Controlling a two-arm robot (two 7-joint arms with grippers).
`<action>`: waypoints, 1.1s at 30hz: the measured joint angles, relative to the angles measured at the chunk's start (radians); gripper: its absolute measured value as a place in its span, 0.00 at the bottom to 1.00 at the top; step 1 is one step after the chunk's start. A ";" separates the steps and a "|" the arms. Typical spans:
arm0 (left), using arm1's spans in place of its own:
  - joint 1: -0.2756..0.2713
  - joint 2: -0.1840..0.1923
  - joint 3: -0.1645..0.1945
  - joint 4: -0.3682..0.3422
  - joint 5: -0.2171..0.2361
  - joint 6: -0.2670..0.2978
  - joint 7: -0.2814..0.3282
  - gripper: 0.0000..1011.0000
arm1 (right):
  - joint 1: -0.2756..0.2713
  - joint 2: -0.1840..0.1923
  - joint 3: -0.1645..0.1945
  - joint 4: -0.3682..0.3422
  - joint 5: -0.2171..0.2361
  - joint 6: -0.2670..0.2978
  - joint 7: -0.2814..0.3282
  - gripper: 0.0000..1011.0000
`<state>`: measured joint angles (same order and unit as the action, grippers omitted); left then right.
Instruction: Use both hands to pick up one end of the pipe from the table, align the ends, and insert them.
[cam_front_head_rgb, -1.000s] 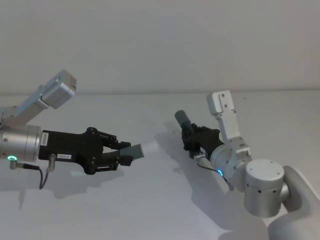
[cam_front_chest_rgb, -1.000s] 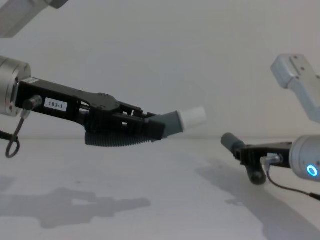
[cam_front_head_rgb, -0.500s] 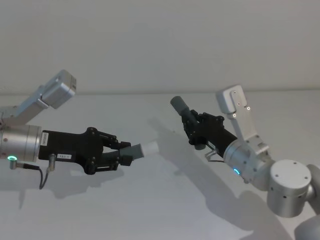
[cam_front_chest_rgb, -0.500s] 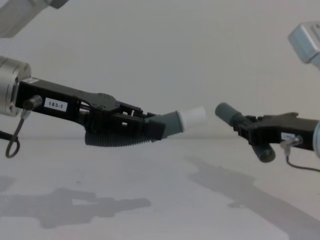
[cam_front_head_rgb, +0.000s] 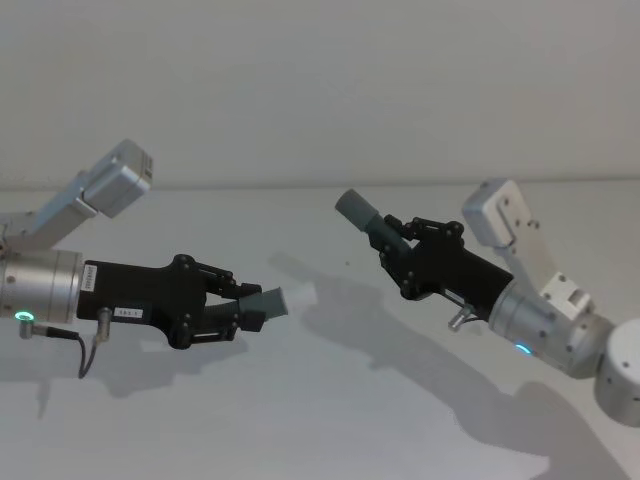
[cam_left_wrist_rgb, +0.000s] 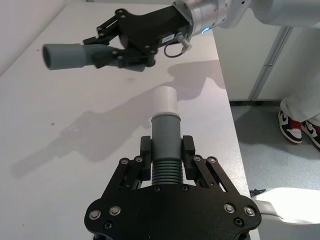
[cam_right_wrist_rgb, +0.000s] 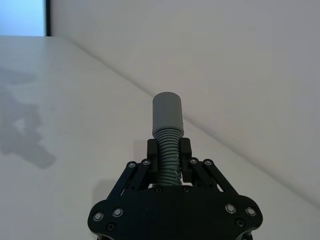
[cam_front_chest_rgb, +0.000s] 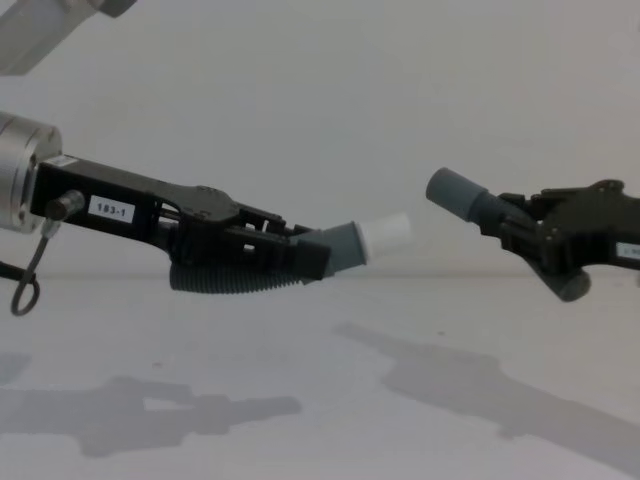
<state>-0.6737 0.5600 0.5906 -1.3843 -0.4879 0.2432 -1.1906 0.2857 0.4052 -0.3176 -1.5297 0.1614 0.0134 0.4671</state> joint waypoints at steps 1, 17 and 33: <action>0.000 0.000 0.000 0.000 0.000 0.000 0.000 0.32 | -0.001 0.017 0.000 -0.004 0.004 -0.019 0.025 0.22; 0.000 0.000 0.000 0.000 0.000 0.000 0.000 0.32 | -0.006 0.200 0.019 -0.021 0.108 -0.229 0.289 0.22; 0.000 0.000 0.000 0.000 0.000 0.000 0.000 0.32 | -0.005 0.336 0.041 -0.012 0.296 -0.417 0.580 0.22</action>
<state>-0.6737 0.5600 0.5905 -1.3843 -0.4879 0.2432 -1.1905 0.2811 0.7417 -0.2763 -1.5421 0.4570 -0.4034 1.0466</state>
